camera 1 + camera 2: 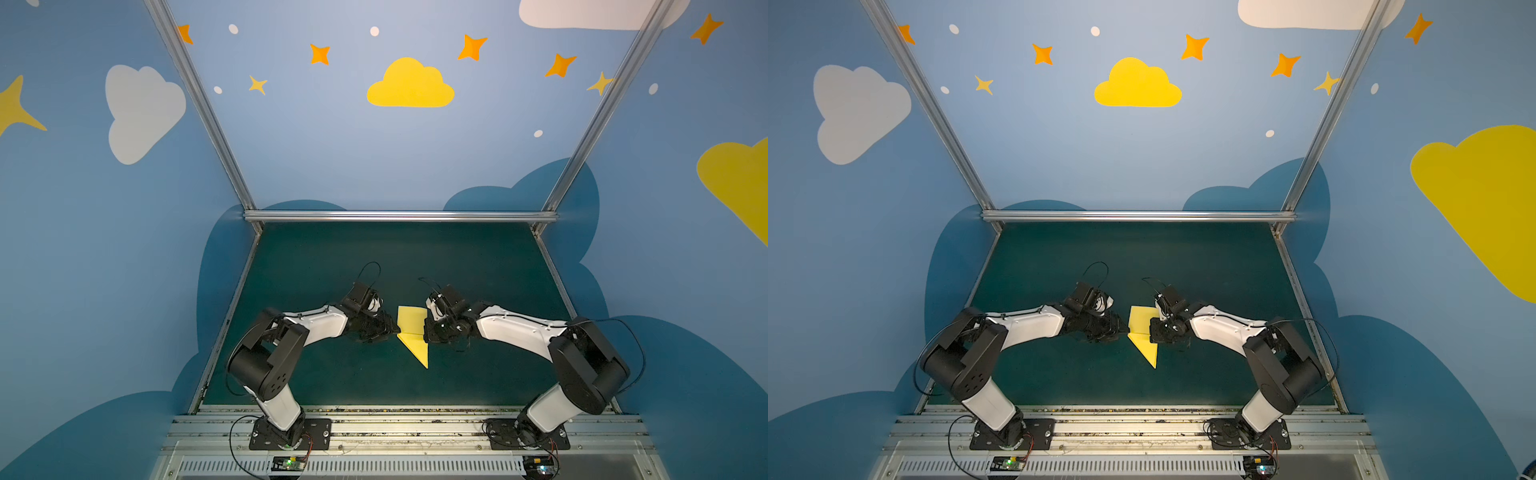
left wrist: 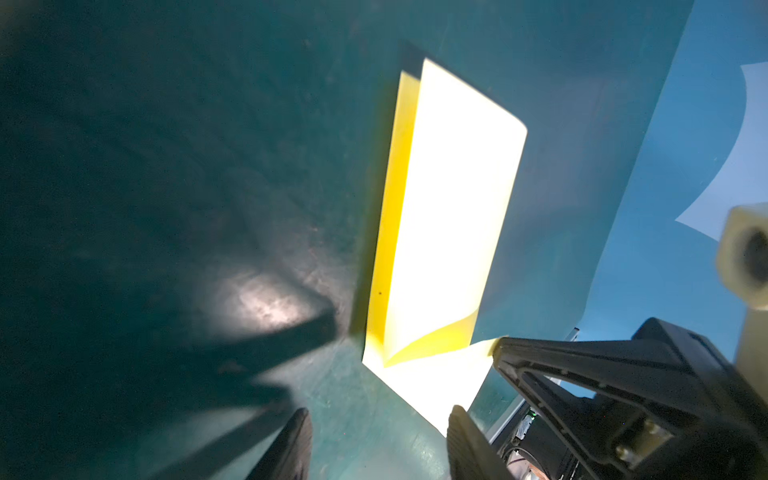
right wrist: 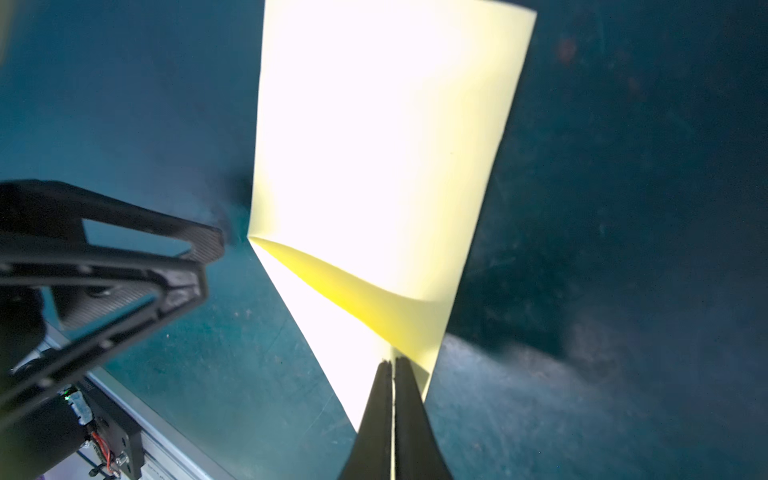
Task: Fold a paper plane with a square sheet of paper (fold left side to right side)
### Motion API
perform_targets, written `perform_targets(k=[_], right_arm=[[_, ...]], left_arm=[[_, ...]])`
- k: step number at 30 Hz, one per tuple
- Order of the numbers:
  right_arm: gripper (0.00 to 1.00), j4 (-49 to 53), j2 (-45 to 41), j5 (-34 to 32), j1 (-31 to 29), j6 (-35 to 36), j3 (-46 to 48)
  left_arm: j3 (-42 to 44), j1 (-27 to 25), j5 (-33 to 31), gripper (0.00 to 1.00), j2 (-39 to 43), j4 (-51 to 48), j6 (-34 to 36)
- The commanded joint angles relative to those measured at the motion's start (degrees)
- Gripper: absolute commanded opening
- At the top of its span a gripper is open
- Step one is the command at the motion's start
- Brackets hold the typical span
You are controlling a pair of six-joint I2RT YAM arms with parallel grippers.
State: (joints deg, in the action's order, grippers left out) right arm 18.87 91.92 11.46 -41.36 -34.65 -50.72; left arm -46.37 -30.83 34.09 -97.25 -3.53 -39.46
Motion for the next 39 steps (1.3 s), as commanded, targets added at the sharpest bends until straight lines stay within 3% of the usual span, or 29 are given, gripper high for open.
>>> perform_targets(k=[1,39], right_arm=[[0.0,-0.6,0.73,-0.39,0.33,0.62,-1.4],[0.0,-1.82,2.37,-0.13,1.55,0.64,-0.52]], left_arm=[[-1.24,-0.59,0.72,0.51,-1.5,1.11,0.06],[-5.05,-1.42,2.92,0.26,-5.25,3.26,-0.11]])
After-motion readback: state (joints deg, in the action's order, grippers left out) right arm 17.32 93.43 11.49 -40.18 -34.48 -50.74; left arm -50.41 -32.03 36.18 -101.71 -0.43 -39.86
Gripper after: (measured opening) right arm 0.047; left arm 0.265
